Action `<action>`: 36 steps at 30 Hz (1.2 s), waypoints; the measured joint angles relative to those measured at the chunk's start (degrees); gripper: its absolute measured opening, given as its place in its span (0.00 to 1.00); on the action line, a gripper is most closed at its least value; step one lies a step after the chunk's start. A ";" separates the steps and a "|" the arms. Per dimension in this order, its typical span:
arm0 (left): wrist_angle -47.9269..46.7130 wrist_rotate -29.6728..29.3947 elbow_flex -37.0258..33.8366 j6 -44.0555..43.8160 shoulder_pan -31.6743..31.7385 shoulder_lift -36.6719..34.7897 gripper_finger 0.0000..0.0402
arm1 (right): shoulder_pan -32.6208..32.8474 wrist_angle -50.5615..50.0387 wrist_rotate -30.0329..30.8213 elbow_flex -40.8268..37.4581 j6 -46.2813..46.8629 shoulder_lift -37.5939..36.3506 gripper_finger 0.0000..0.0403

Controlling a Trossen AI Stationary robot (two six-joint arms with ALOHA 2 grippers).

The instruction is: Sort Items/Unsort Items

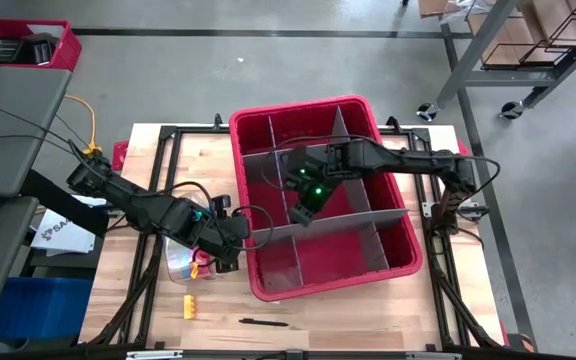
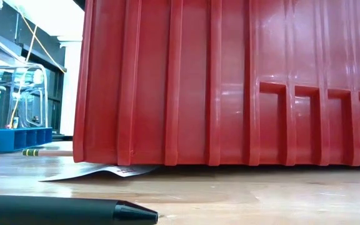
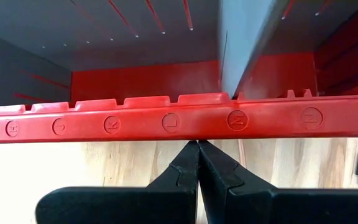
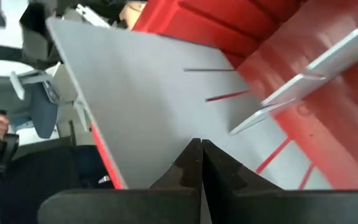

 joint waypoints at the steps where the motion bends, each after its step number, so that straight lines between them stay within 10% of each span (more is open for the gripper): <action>1: 0.00 0.00 0.00 0.02 0.01 0.00 0.00 | 0.06 0.08 0.15 0.00 0.02 -0.08 0.00; 15: 0.05 -0.20 0.00 0.13 0.22 0.02 0.00 | 6.31 -0.13 27.40 10.50 -12.05 -6.54 0.00; 24: 0.13 -0.21 0.00 -0.77 0.45 0.02 0.00 | 25.73 4.29 76.25 7.47 8.41 -2.36 0.00; 36: 0.11 -0.61 0.00 0.13 0.55 0.02 0.00 | 27.18 11.86 79.65 7.56 12.86 4.14 0.00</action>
